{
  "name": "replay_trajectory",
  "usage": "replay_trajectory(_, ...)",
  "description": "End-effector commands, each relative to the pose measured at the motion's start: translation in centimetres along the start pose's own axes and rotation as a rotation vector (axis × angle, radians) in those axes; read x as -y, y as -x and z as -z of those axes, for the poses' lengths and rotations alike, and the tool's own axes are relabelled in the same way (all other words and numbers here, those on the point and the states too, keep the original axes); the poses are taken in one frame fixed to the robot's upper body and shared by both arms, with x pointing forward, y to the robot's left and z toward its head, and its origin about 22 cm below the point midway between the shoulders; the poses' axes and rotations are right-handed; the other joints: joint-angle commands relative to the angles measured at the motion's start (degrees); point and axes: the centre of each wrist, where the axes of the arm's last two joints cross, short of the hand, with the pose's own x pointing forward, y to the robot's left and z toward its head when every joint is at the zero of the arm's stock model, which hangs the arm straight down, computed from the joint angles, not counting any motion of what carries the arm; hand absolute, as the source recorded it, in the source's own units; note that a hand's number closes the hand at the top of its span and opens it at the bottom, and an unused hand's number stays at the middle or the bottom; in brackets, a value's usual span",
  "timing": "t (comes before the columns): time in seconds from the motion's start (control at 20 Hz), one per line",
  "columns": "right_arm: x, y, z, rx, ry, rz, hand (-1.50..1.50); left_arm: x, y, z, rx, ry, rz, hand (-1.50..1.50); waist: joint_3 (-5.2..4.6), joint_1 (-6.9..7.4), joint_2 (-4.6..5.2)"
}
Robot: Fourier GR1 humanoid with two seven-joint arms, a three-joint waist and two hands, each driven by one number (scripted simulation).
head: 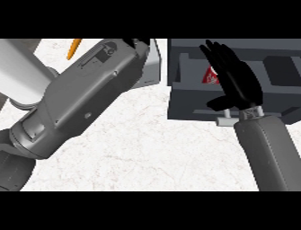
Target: Pick up the can, place it into the drawer and close the drawer
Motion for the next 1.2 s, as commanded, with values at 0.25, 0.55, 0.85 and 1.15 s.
replay_trajectory(0.25,-5.3,3.2,2.1,-0.063,-0.019,-0.116,-1.50,-3.6,0.9,-0.2,-0.004,-0.021,0.018,-1.50,0.04,-0.28,0.31)
replay_trajectory(0.55,-7.2,3.3,3.1,-0.093,0.036,-0.154,-1.50,-5.3,-0.5,-0.4,0.002,-0.023,0.006,-1.50,0.07,0.53,0.41)
replay_trajectory(0.85,-6.0,5.9,4.0,-0.122,0.088,-0.175,-1.50,-6.2,-0.8,-1.0,-0.014,-0.005,-0.001,-1.50,0.10,1.89,0.66)
replay_trajectory(1.15,-5.5,4.0,6.8,-0.122,0.162,-0.205,-1.50,-6.0,-0.9,-1.7,0.000,-0.001,-0.006,-1.50,0.11,2.40,1.11)
